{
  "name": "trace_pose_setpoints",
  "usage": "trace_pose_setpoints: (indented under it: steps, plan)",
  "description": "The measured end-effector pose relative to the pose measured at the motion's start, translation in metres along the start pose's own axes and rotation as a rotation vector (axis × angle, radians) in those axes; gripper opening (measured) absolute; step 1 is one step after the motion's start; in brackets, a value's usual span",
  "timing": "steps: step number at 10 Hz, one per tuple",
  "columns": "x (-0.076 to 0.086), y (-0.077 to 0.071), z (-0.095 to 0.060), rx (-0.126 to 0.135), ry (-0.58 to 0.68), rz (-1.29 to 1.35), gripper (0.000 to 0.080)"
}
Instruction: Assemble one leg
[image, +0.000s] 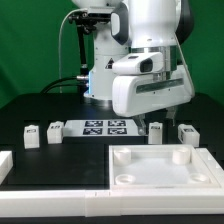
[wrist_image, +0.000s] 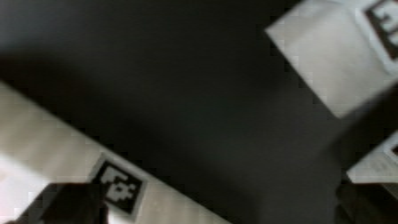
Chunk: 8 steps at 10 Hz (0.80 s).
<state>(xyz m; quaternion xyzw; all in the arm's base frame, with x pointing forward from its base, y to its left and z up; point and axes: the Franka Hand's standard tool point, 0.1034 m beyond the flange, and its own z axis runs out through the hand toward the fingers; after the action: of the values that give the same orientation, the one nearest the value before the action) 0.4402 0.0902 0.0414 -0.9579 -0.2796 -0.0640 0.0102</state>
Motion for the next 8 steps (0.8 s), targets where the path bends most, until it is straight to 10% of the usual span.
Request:
trace_pose_setpoints:
  steps: [6,8]
  plan:
    - [0.021,-0.074,0.001,0.041,-0.005,0.541,0.0649]
    - [0.02,-0.076,0.002,0.045,-0.04,0.517,0.0649]
